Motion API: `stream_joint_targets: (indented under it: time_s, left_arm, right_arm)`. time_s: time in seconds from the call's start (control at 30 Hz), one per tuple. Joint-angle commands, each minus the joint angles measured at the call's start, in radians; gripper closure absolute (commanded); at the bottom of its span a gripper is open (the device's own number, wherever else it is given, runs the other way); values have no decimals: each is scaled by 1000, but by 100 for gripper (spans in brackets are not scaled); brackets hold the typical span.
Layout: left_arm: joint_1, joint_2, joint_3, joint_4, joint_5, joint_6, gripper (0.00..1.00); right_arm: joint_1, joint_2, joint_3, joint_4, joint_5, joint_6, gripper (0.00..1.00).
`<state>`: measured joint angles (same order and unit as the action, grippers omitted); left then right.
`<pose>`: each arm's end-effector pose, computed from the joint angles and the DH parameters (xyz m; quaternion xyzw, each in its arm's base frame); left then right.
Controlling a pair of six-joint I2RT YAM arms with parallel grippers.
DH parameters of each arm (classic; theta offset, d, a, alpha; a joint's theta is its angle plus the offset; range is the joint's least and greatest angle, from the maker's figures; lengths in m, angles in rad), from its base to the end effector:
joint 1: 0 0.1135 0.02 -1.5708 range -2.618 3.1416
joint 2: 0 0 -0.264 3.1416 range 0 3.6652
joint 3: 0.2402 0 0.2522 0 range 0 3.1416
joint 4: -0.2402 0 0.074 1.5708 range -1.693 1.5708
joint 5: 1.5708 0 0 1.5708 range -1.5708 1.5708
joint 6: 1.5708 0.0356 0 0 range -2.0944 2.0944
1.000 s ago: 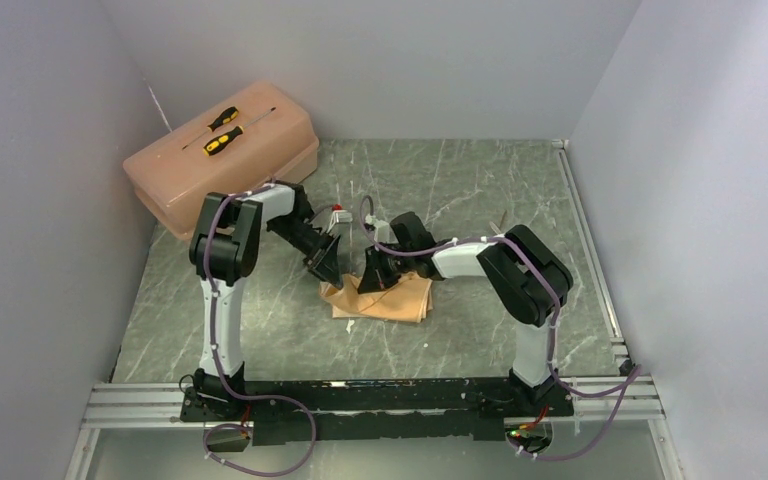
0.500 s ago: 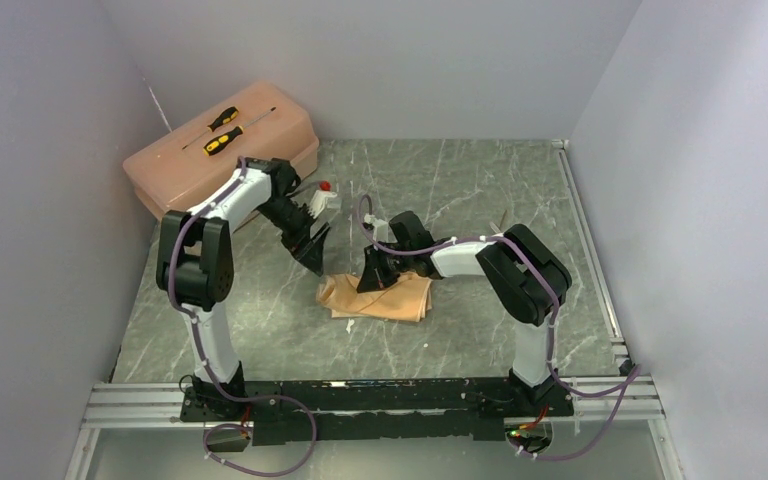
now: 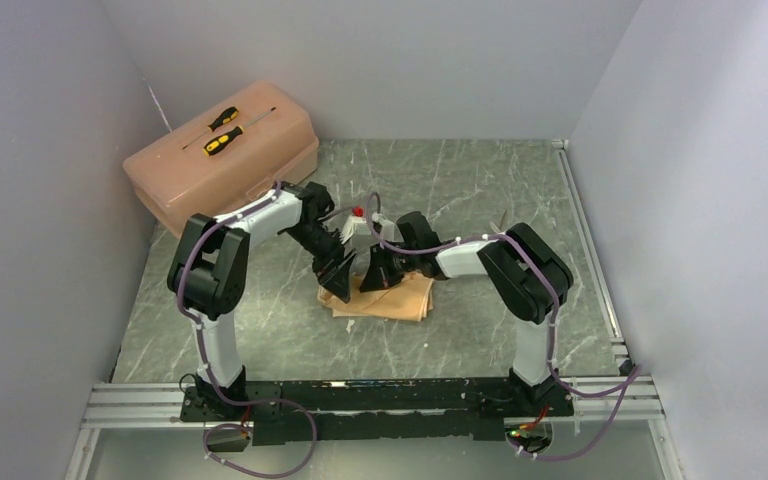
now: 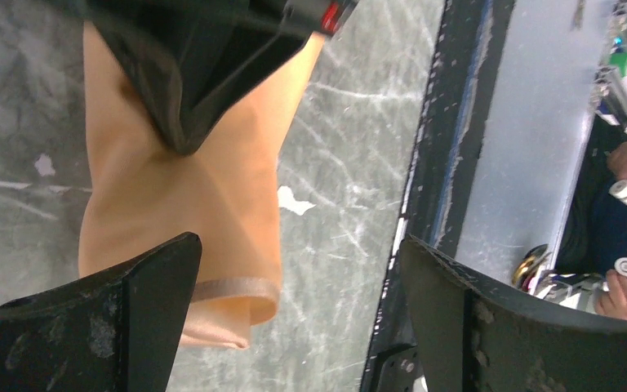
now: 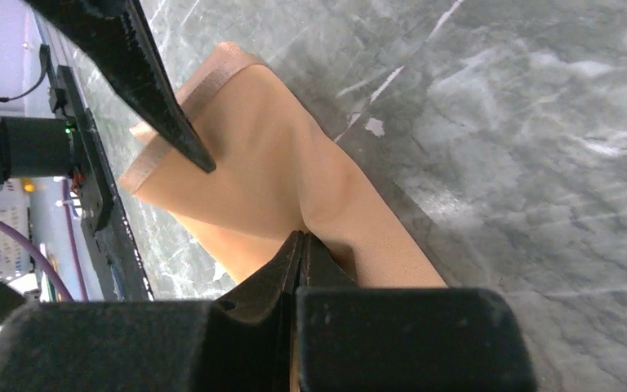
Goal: Fold the napkin into a case and place the utensils inside
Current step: Turn over the napkin at the center of the board.
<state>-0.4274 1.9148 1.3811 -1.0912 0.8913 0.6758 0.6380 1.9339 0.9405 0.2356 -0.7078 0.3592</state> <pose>0.3027 -0.1683 0.1928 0.4628 0.7743 -0.4306 0.0292 0.2844 0.2396 0.1183 -0.2554 0.8342 0.4569 0.1735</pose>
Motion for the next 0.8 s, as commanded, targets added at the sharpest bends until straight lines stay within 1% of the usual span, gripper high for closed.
stream_joint_targets:
  time_s: [0.0, 0.13, 0.27, 0.3, 0.37, 0.43, 0.53, 0.6, 0.7, 0.73, 0.77]
  left_arm:
    - [10, -6, -51, 63, -79, 76, 4]
    - [-3, -5, -106, 141, -218, 90, 4]
    - [-20, 3, -131, 259, -417, 56, 4]
    - [-20, 10, -129, 276, -449, 50, 4]
    - [-20, 24, -121, 291, -492, 39, 4]
    - [-21, 31, -121, 281, -482, 41, 4]
    - [-24, 32, -134, 276, -472, 41, 4]
    - [-25, 28, -147, 279, -473, 36, 4]
    - [-25, 14, -148, 277, -463, 20, 4]
    - [-25, 7, -141, 269, -457, 11, 4]
    - [-25, -3, -128, 256, -449, 4, 4]
  right_arm:
    - [-33, 15, -27, 64, -26, 32, 100]
    - [-42, 25, -35, 96, -53, 56, 100]
    - [-43, 34, -37, 126, -81, 84, 100]
    - [-43, 34, -38, 135, -91, 91, 100]
    - [-46, 29, -41, 159, -116, 106, 100]
    - [-55, 15, -39, 173, -153, 117, 97]
    - [-110, -50, -47, 204, -179, 146, 86]
    - [-154, -105, -46, 197, -177, 151, 72]
    - [-218, -195, -25, 111, -120, 123, 57]
    - [-236, -221, -14, 64, -79, 110, 46]
    - [-254, -242, 4, -3, -34, 93, 32]
